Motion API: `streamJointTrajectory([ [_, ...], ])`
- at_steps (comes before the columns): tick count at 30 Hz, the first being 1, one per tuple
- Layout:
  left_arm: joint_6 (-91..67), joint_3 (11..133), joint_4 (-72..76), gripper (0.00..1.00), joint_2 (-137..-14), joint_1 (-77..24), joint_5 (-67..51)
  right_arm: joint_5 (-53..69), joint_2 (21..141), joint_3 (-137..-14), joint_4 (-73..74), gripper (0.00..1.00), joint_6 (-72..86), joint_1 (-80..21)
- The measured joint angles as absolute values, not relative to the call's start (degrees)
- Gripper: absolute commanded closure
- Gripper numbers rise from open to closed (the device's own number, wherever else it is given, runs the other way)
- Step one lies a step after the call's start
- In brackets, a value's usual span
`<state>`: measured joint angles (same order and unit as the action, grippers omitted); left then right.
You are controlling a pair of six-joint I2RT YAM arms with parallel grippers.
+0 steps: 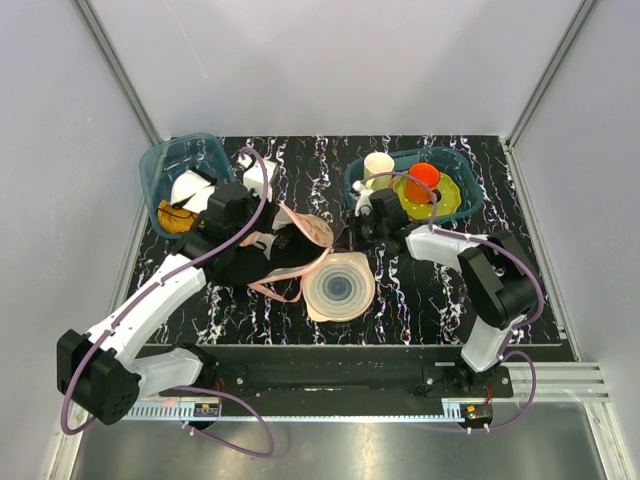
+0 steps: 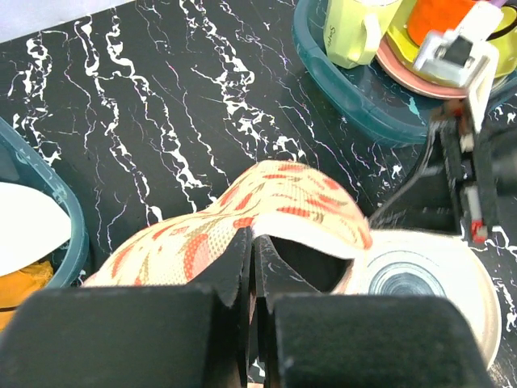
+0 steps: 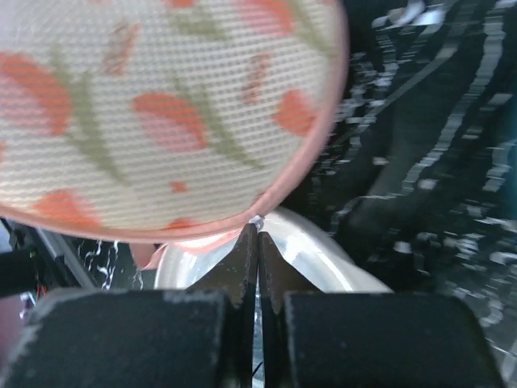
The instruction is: Unzip the laundry bag and remove the bra
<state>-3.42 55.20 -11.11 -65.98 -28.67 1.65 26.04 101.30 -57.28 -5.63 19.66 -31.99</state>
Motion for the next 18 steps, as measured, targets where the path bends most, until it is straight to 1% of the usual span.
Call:
streamJointTrajectory([
  [5,-2.0,54.4,-11.1,1.00,-63.4,-28.7,1.5,23.1,99.5,-55.1,-7.3,1.00,23.0,-26.3],
  [12,-1.3,53.8,-11.1,1.00,-60.2,-28.7,1.7,21.2,96.0,-54.1,-8.5,1.00,25.1,-25.5],
  [14,-1.6,53.8,-10.9,1.00,-60.1,-28.7,1.5,21.8,95.1,-53.6,-9.5,0.82,26.0,-25.5],
  [15,-1.9,53.8,-10.7,1.00,-60.1,-28.7,1.4,22.2,94.6,-53.5,-9.7,0.71,26.7,-25.5],
  [16,-2.4,53.8,-10.7,1.00,-60.2,-28.7,1.3,22.5,94.2,-53.3,-10.0,0.44,27.3,-25.5],
  [17,-3.0,53.8,-10.6,1.00,-60.4,-28.7,1.3,22.8,93.7,-53.1,-10.1,0.34,28.1,-25.6],
  [18,-3.6,53.8,-10.3,1.00,-60.6,-28.7,1.3,23.0,93.1,-52.6,-10.3,0.27,29.0,-25.6],
])
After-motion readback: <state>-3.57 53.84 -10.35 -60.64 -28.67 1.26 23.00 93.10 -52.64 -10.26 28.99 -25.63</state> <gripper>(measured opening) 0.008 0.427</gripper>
